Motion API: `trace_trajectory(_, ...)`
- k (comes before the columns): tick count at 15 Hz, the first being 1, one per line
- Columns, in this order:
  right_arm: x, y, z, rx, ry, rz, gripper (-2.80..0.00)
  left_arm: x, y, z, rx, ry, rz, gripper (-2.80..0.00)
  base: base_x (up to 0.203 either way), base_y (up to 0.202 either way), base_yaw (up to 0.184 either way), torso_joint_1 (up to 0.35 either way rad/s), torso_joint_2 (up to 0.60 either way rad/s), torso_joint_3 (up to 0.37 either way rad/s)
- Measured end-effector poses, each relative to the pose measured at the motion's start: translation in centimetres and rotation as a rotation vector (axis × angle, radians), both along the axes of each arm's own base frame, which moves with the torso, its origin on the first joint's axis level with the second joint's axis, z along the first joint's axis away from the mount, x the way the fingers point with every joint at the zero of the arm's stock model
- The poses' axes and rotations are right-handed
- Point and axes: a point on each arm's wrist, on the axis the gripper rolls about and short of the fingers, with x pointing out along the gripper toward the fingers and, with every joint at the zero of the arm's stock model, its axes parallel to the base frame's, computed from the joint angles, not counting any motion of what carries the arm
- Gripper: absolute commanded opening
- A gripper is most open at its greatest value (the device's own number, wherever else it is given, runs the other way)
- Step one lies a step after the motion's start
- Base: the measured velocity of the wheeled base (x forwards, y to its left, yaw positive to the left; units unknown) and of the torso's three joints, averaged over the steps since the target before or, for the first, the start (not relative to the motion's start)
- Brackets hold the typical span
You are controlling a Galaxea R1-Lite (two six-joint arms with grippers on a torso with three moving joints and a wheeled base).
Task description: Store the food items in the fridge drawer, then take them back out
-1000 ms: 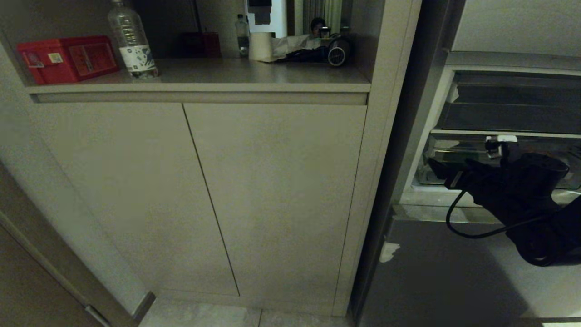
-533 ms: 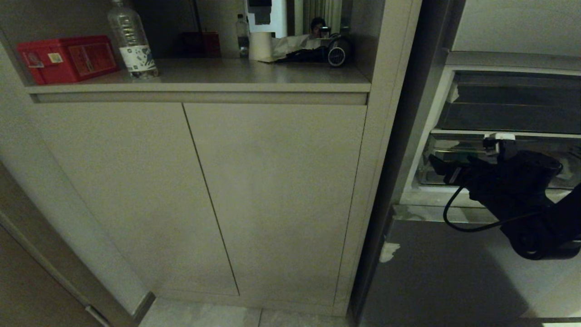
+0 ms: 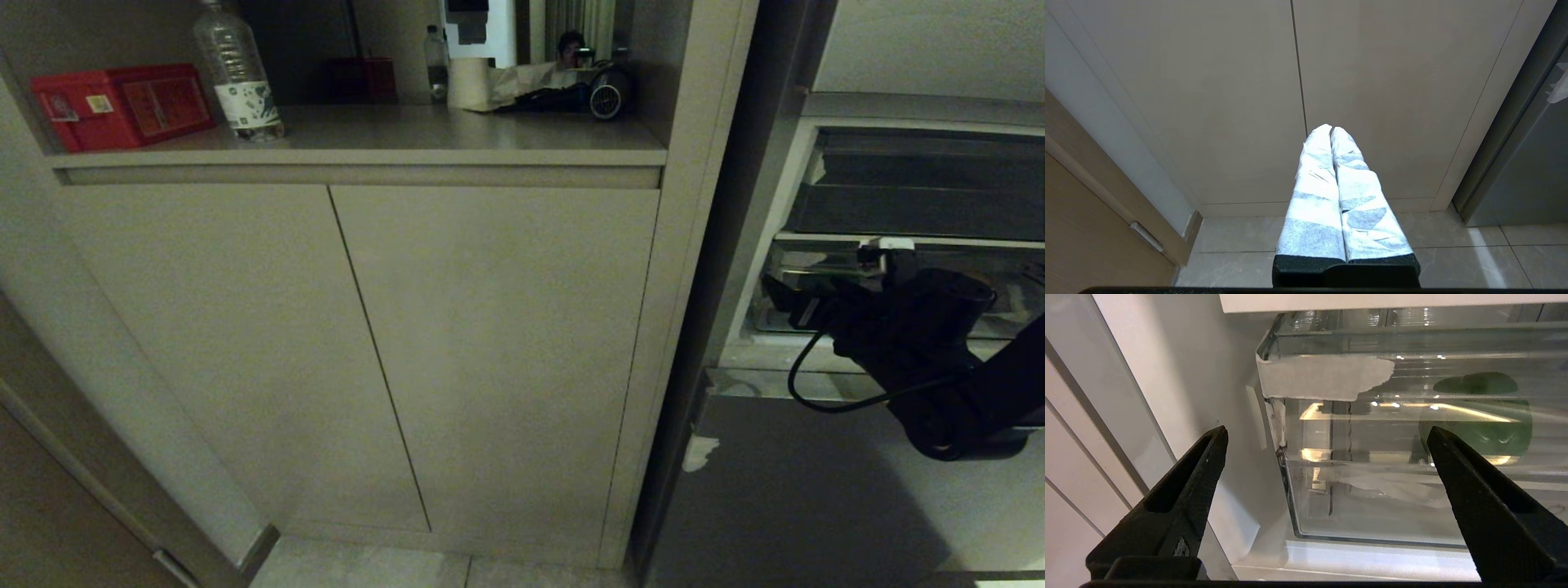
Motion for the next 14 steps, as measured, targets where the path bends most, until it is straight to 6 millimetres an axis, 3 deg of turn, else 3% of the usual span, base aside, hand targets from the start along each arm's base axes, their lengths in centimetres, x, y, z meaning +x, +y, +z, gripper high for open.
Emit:
trace_trajectory(11,0.89,0.30,0.10,0.002,-0.019,-0.001,0.00,0.00,0.00,0.00,0.000,0.000,0.000,-2.80,0.000,0.000,0.000,0.000,0.00,0.000)
trace_trajectory(12,0.94,0.30,0.06,0.003,-0.019,-0.001,-2.80,0.00,0.00,0.00,0.000,0.000,0.000,-2.80,0.000,0.000,0.000,0.000,0.00,0.000)
trace_trajectory(14,1.05,0.31,0.07,0.003,-0.021,-0.001,-2.80,0.00,0.00,0.00,0.000,0.000,0.000,-2.80,0.000,0.000,0.000,0.000,0.00,0.000)
